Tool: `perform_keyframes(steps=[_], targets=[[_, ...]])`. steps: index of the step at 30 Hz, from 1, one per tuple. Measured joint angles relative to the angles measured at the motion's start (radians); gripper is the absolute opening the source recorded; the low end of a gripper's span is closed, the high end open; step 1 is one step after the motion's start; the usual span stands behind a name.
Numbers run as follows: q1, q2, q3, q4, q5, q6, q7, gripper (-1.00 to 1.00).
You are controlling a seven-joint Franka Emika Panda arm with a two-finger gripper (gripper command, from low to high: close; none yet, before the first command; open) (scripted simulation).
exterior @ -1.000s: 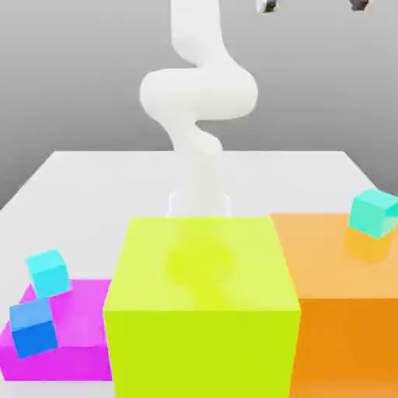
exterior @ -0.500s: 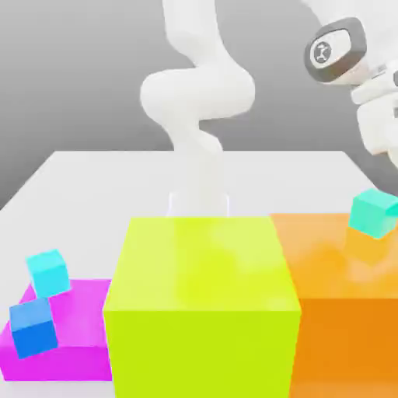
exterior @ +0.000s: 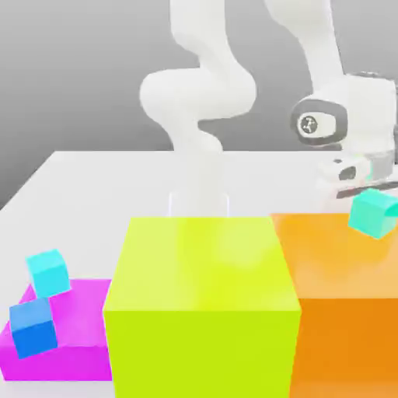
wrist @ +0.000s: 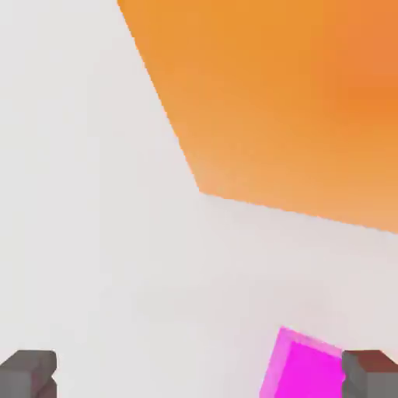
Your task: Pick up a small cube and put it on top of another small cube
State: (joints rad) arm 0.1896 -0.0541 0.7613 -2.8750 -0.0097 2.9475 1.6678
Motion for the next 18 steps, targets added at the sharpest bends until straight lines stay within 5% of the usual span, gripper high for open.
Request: perform_keyframes(steps=[8,18], targets=[[-0.022,0.044,-0.003,-0.037,0.024,-0.036,0.138,0.00],[0.128,0.207,-0.308,0.025,-0.493,0.044,0.497,0.00]])
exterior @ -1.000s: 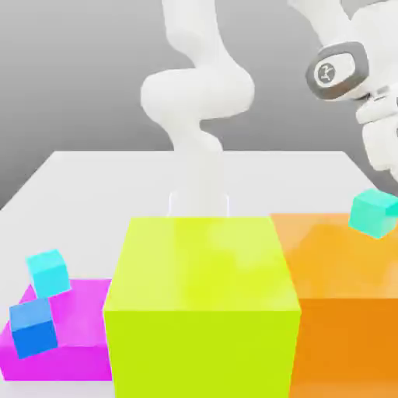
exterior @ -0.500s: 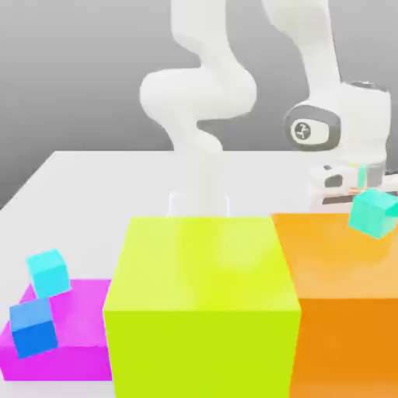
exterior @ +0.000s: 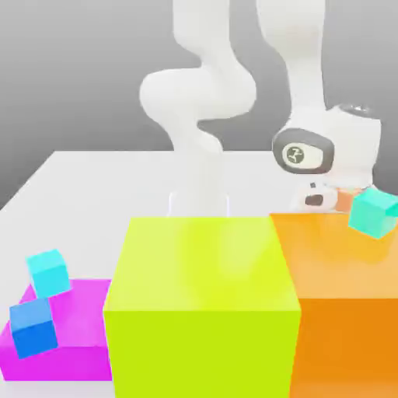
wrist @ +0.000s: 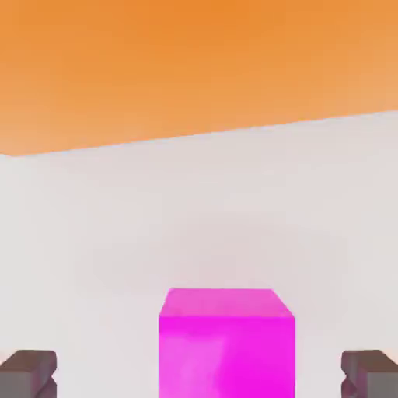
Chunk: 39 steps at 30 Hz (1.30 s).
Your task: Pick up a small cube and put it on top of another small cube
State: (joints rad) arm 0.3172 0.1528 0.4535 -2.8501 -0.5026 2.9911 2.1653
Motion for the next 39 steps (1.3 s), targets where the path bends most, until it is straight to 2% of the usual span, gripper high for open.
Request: perform_keyframes(steps=[8,9,16,19,24,30,35,36,39], targets=[[0.237,0.128,-0.289,0.042,-0.271,0.084,0.225,0.00],[0.266,0.143,-0.321,0.044,-0.291,0.096,0.246,-1.00],[0.274,0.147,-0.329,0.045,-0.295,0.101,0.250,-1.00],[0.207,0.108,-0.254,0.036,-0.231,0.072,0.189,-1.00],[0.070,0.029,-0.085,0.010,-0.064,0.021,0.050,-1.00],[-0.038,-0.073,0.098,-0.030,0.234,-0.029,-0.167,-1.00],[0.001,-0.154,0.145,-0.061,0.493,-0.074,-0.342,-1.00],[0.012,-0.166,0.146,-0.066,0.519,-0.088,-0.357,-1.00],[0.009,-0.165,0.144,-0.070,0.428,-0.195,-0.288,-1.00]])
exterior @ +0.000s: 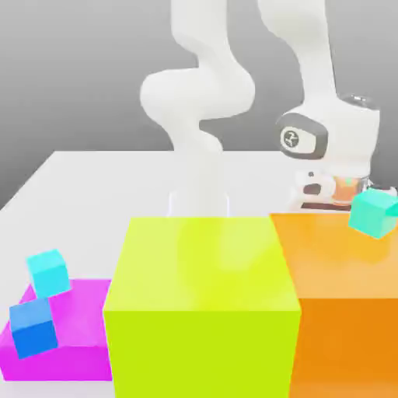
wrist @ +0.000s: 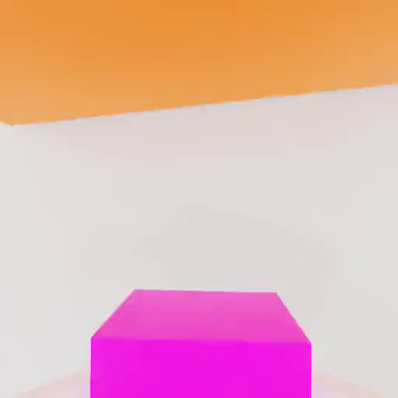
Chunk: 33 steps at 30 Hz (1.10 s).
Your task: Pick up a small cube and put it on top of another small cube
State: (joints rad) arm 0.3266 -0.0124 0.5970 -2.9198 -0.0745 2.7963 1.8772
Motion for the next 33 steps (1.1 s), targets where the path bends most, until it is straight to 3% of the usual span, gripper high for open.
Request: perform_keyframes(steps=[13,33], targets=[[0.023,0.056,0.014,0.018,-0.395,-0.591,0.300,-1.00],[0.139,0.130,0.002,0.106,-0.815,-1.572,0.618,-1.00]])
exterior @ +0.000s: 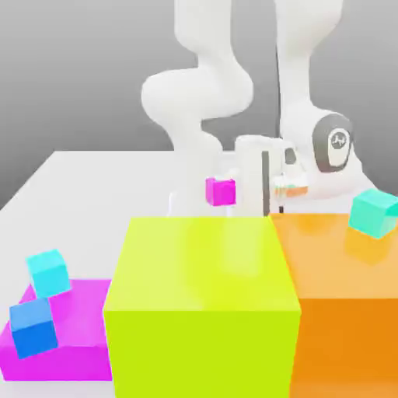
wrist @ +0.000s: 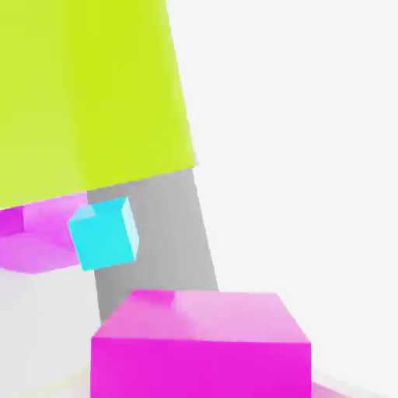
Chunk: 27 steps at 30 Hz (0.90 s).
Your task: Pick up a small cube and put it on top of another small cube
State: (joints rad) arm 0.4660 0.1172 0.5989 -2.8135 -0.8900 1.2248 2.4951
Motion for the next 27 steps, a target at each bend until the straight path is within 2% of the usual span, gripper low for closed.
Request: perform_keyframes(steps=[7,10,22,27], targets=[[0.051,0.020,-0.009,0.035,-0.130,-0.352,0.107,-1.00],[0.046,0.010,-0.022,0.115,-0.211,-0.433,0.040,-1.00],[-0.145,-0.065,-0.141,0.506,-0.433,-0.339,-0.538,-1.00],[-0.264,-0.083,-0.196,0.530,-0.376,-0.210,-0.764,-1.00]])
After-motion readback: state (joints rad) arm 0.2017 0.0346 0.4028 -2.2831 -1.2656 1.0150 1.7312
